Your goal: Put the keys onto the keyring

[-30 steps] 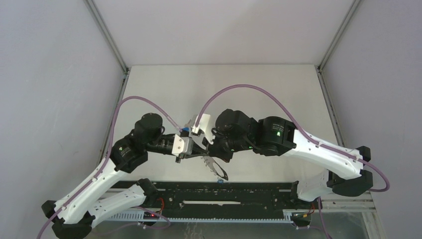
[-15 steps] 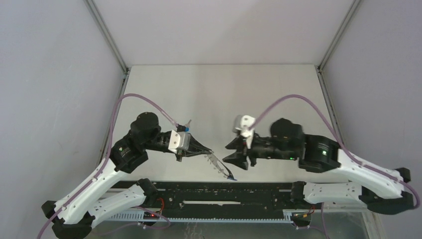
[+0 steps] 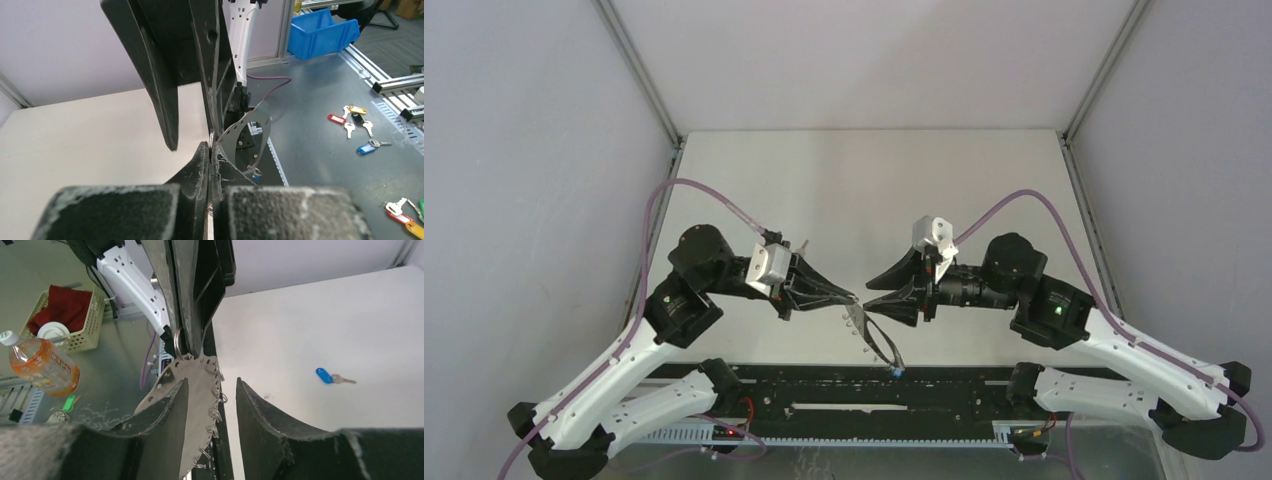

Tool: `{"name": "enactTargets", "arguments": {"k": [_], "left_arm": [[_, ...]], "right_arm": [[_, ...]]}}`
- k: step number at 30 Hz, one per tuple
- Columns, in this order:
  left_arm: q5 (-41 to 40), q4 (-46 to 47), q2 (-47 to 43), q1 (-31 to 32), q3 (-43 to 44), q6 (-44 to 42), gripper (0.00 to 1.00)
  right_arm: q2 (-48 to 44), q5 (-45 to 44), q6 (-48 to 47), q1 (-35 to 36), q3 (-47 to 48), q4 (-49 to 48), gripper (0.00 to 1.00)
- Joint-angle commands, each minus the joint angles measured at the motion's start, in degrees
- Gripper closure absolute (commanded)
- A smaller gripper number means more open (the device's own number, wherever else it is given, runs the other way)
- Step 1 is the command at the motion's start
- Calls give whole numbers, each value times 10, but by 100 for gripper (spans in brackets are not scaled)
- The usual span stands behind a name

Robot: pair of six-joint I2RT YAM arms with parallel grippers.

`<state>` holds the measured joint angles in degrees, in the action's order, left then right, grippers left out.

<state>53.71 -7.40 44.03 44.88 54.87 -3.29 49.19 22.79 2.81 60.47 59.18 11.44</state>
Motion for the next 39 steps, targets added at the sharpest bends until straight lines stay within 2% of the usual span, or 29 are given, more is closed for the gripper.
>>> {"name": "enactTargets", "arguments": {"k": [1,8,16,23,30,39], "left_arm": [[-19,66,-2,4,27,46,100],[-52,71,-4,4,16,45,100],[-85,44,-1,4,9,3,100],[-65,-4,-2,3,3,-70,100],[-42,21,-5,3,-8,-44,100],[-2,33,-1,3,-1,-24,100]], "right_arm": [[-7,19,15,14,-16,-88,51],[-4,-53,-8,65,-19,-106,52],[-3,-124,-26,104,-19,-109,53],[-4,-256,-81,155,-19,-128,54],[-28,-208,-85,144,-19,-98,56],[-20,-196,-78,128,-19,-93,58]]}}
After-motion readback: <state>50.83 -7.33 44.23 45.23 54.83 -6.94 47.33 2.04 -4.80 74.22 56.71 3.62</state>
